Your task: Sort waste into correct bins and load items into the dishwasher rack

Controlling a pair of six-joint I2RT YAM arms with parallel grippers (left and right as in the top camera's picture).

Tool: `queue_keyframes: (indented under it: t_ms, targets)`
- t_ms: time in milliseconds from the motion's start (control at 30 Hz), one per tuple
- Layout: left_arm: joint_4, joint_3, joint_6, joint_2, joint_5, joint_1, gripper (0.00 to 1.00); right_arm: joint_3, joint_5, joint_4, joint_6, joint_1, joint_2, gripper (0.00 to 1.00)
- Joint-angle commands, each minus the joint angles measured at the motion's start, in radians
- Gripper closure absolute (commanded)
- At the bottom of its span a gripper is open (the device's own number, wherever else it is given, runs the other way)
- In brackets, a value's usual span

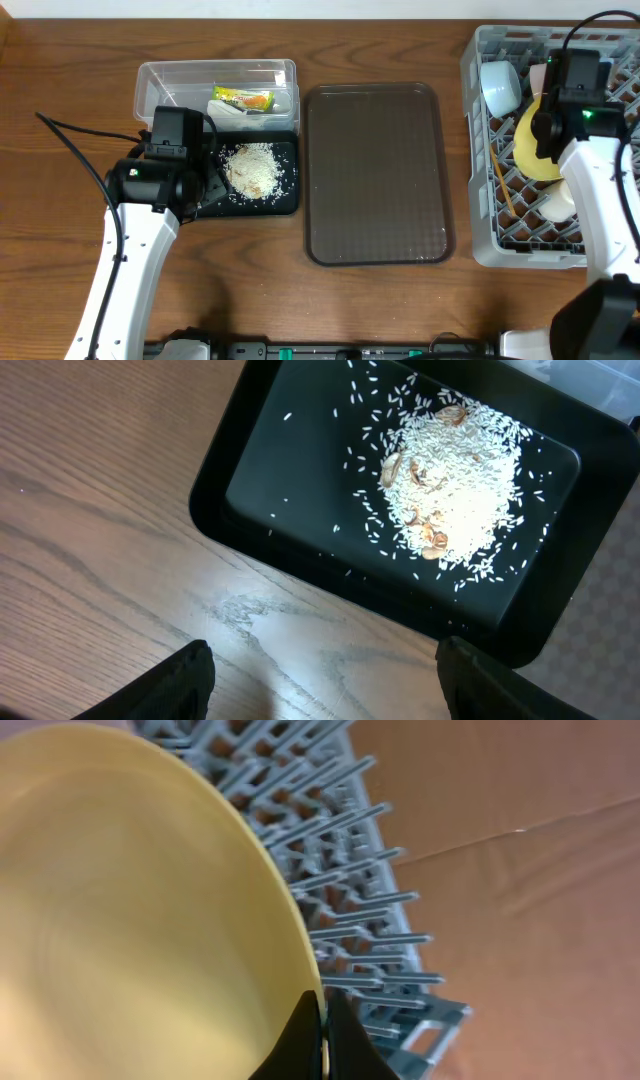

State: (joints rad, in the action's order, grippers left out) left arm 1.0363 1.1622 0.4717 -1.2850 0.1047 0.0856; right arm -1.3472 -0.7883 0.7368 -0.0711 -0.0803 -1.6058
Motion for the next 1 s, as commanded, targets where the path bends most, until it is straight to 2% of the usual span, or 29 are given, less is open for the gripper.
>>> queue_keyframes:
  t_ms: [0,33,67,167,233,367,467,533,700,967]
  targets:
    - [0.003,0.0,0.005,-0.002,0.008,-0.004,0.26,-0.005,0.124,0.0,0.062,0.002,0.0,0.73]
    - [0.003,0.0,0.005,-0.002,0.008,-0.004,0.2,-0.005,0.158,0.0,0.077,0.002,0.004,0.52]
    - [0.003,0.0,0.005,-0.002,0.008,-0.004,0.18,-0.005,0.192,0.0,0.085,0.002,0.009,0.41]
    - [0.003,0.0,0.005,-0.002,0.008,-0.004,0.15,-0.005,0.261,0.003,0.085,0.002,0.039,0.38]
    - [0.002,0.0,0.005,-0.002,0.008,-0.004,0.15,-0.006,0.312,0.005,0.086,0.001,0.075,0.32]
    - [-0.02,0.0,0.003,-0.002,-0.009,-0.004,0.12,-0.008,0.617,-0.005,0.085,0.001,0.174,0.25]
    - [-0.082,0.0,-0.099,-0.002,-0.145,-0.004,0.12,-0.008,0.864,-0.014,0.085,0.001,0.211,0.19]
    - [-0.135,0.0,-0.163,-0.002,-0.208,-0.001,0.12,-0.006,0.948,-0.011,0.085,0.002,0.21,0.12]
    - [-0.162,0.0,-0.218,-0.023,-0.21,0.003,0.12,-0.005,0.969,0.066,0.077,0.001,0.148,0.03]
    - [0.1,0.0,-0.243,-0.07,-0.198,0.003,0.11,0.002,0.956,0.255,0.092,0.0,0.103,0.01]
